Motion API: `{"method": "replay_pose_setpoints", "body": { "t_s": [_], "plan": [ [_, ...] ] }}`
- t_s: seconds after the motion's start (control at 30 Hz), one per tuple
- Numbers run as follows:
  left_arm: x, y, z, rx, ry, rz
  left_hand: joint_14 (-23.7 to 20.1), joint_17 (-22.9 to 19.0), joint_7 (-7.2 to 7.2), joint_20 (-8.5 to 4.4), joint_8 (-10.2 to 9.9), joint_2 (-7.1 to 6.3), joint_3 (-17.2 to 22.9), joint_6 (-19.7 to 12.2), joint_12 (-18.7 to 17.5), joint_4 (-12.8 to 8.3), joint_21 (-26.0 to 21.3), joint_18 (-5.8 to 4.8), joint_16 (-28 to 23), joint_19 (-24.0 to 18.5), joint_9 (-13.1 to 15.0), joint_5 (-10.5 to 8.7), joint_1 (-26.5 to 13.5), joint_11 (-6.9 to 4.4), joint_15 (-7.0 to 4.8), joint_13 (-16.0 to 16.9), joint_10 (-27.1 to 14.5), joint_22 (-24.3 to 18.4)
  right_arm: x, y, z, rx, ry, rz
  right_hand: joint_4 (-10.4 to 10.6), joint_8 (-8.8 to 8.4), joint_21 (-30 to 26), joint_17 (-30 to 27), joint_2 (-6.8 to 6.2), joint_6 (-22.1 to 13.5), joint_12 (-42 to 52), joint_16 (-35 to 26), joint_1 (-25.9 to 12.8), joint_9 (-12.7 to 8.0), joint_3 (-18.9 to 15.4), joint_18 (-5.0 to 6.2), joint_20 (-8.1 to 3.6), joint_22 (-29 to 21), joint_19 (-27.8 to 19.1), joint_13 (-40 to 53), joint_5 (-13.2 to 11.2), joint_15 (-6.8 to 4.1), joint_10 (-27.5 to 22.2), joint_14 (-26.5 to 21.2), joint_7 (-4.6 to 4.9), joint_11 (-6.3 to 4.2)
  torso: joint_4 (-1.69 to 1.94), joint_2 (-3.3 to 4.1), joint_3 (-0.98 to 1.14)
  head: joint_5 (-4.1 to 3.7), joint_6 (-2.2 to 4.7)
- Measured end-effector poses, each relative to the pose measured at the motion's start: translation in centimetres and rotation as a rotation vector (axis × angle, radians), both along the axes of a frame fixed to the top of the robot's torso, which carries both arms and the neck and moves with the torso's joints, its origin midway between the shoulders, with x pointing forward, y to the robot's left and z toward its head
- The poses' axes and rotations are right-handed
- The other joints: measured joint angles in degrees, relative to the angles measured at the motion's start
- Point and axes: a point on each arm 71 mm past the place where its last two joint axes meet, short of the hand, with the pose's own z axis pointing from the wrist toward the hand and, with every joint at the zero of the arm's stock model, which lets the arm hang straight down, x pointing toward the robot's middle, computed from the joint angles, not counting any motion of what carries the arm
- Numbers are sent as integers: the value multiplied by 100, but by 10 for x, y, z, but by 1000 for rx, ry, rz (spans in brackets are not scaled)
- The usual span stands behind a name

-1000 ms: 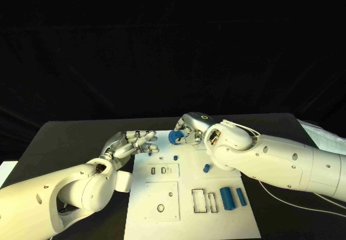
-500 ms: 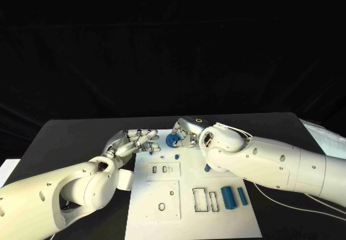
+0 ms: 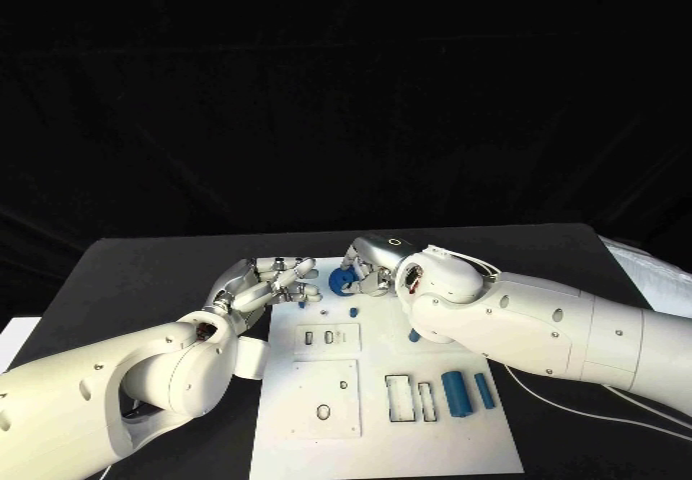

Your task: Assemble the parts on the task board

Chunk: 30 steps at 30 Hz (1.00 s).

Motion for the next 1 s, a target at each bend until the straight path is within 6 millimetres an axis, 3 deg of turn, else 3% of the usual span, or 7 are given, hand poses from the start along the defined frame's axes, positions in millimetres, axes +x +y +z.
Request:
{"method": "replay_pose_setpoints", "body": {
  "t_s": [0.13, 0.27, 0.43, 0.63, 0.73, 1.0],
  "plan": [
    [0, 0, 0, 0, 0, 0, 0, 13, 0, 0, -15, 0, 16, 0, -32, -15, 0, 0, 0, 0, 0, 0, 0, 0, 0, 0, 0, 0, 0, 0, 0, -2, 1, 0, 44, 0, -26, 0, -86, -291, -249, 0, -79, -22, -50, 0, 29, 0, -29, -207, -74, 36, -135, -9, 57, 65, -1, 0, 0, -2, -2],
    [0, 0, 0, 0, 0, -1, 0, 13, 0, 0, -14, 0, 16, 0, -32, -15, 0, -1, 0, 0, 0, 0, 0, 0, 0, 0, 0, 0, 1, 0, -1, -4, 1, -1, 59, 0, -26, -1, -157, -322, -291, 0, -61, -22, -65, 0, 29, -1, -29, -240, -74, 55, -134, 11, 88, 65, -1, -1, 1, -9, -1],
    [0, 0, 0, 0, 1, -1, 0, 13, 0, 0, -14, 0, 16, 0, -32, -15, 0, -1, 0, 0, 0, 0, 0, 0, 0, 0, 0, 0, 1, -2, -1, -6, 1, -4, 68, 0, -26, -1, -157, -323, -291, 0, -61, -12, -74, 0, 70, -1, -29, -234, -74, 55, -134, 11, 88, 65, -1, -1, 3, -15, 2],
    [0, 0, 0, 1, 1, 0, 0, 13, 0, 0, -14, 0, 16, 0, -32, -15, 0, -1, 0, 0, 0, 0, 0, 0, 0, 0, 0, 0, 1, -5, -2, -8, 9, -10, 134, 65, -26, -1, -153, -153, -133, 0, -65, 26, -139, 0, 70, -1, -29, -114, 19, 55, -99, 11, 11, 30, -1, -1, 3, -18, -2],
    [0, 1, 0, 1, 1, 0, 0, 13, 0, 0, -14, 0, 16, 0, -32, -15, 0, 0, 0, 0, 0, 0, 0, 0, 0, 0, 0, -1, 1, -6, -3, -10, 22, -11, 253, 110, -26, -2, -36, -19, -34, 0, -184, 40, -160, 0, 70, -1, -29, -47, 157, 55, -60, 11, -5, -6, -1, -1, 3, -18, -10],
    [0, 1, 0, 1, 2, 0, 0, 24, 0, 0, -14, 0, 16, 0, -32, -15, 0, 0, 0, 0, 0, 0, 0, 0, 0, 0, 0, -1, 2, -7, -3, -12, 51, -13, 506, 66, -25, -2, -11, 17, 35, 0, -476, 22, -303, 0, 47, -2, -6, 17, 294, 55, -40, 11, -1, 14, 1, -1, 3, -24, -23]
  ]
}}
